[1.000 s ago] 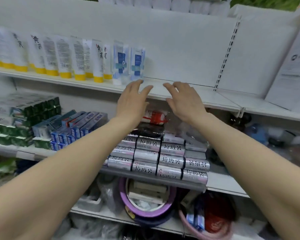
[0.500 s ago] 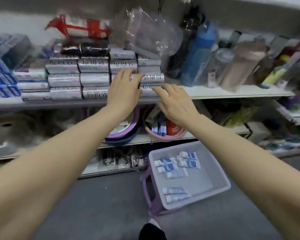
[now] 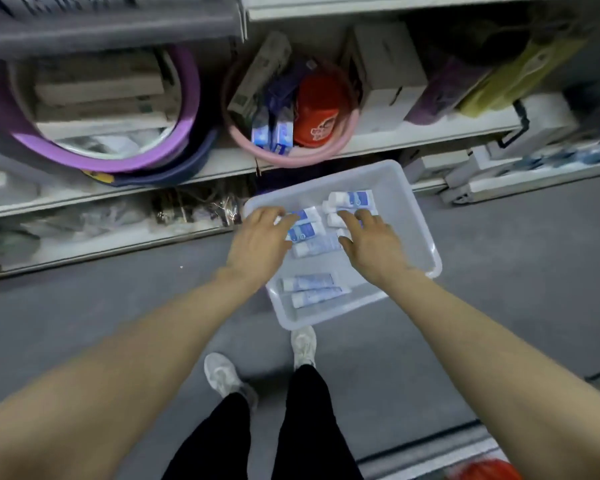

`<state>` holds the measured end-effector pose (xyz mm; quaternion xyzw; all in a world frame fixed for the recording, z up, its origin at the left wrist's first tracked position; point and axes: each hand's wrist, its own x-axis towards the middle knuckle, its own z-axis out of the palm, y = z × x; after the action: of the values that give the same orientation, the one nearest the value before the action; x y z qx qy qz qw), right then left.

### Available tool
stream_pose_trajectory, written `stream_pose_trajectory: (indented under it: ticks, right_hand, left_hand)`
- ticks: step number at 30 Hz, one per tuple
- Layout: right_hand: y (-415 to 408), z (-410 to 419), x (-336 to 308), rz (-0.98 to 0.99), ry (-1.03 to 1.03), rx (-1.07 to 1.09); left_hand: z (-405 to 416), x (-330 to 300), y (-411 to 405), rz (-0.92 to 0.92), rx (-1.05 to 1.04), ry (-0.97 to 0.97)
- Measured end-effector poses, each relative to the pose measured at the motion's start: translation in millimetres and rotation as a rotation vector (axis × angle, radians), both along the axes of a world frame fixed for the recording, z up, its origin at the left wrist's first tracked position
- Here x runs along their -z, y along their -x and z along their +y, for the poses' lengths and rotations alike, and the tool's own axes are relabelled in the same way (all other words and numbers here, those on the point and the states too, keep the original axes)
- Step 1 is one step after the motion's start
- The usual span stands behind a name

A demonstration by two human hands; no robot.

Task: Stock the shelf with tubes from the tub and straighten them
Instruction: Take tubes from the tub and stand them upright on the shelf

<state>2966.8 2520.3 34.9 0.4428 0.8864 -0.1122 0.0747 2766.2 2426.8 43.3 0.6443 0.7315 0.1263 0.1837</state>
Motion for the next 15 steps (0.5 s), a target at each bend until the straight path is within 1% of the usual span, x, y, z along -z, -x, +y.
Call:
stream_pose_trajectory:
  ticks: [4,9,12,15]
  right_hand:
    - [-31.1,12.2,53.4,-0.089,0.149,0.074]
    - [-51.9,20.0,113.9,-0.154,0.354,0.131]
    - [-54.8,23.7,141.9,-0.157,0.421,0.134]
    - [-50.2,32.2,163.8,-0.126,0.432,0.101]
  left_hand:
    - [-0.5,60.2,-27.7,-0.059,0.045,0.215]
    - [6.7,119.0,-47.8,-0.048,0.081,0.393]
    - [16.3,148.6,-51.5,-0.037,0.104,0.484]
    - [24.2,172.1,-54.5,-0.045,0.129,0.560]
